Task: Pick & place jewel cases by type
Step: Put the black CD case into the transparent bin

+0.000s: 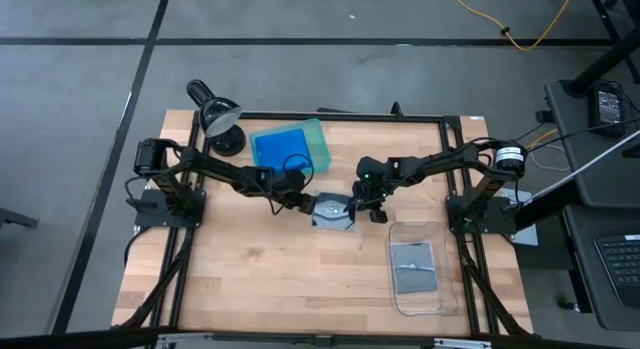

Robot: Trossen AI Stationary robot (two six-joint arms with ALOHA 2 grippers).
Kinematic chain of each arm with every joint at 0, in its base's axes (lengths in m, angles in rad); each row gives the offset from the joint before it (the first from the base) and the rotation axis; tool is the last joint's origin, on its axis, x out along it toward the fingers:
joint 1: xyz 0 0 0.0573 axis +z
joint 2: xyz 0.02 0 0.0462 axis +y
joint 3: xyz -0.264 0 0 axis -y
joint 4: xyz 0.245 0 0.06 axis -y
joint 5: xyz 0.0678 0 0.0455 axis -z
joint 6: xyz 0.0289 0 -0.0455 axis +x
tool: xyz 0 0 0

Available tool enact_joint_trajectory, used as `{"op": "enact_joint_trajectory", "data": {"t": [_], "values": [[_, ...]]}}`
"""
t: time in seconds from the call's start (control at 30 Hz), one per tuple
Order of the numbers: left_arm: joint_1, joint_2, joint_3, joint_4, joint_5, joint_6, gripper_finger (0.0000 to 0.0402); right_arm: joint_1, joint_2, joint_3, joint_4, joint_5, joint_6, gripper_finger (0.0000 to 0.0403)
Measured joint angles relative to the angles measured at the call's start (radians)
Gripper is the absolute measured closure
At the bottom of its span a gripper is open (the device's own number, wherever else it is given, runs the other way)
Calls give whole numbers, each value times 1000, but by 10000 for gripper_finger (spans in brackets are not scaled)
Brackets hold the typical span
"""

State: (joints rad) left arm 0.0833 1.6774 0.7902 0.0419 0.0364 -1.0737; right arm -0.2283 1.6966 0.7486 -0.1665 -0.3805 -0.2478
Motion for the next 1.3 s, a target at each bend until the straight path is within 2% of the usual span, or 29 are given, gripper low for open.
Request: {"op": "enact_joint_trajectory", "data": {"t": [0.17,0.37,0.57,1.0,1.3], "values": [[-14,47,0,22,8,-47,213,0,0,0,0,2,0,382],[-18,120,0,174,48,-90,210,0,0,0,1,3,-8,382],[-32,176,1,247,73,-113,210,-1,-1,-1,-13,1,-19,382],[-43,150,-3,285,51,-49,211,-2,-1,-2,-13,0,-26,382],[-58,142,-4,291,70,-50,232,-1,0,-2,-8,1,-49,382]]}}
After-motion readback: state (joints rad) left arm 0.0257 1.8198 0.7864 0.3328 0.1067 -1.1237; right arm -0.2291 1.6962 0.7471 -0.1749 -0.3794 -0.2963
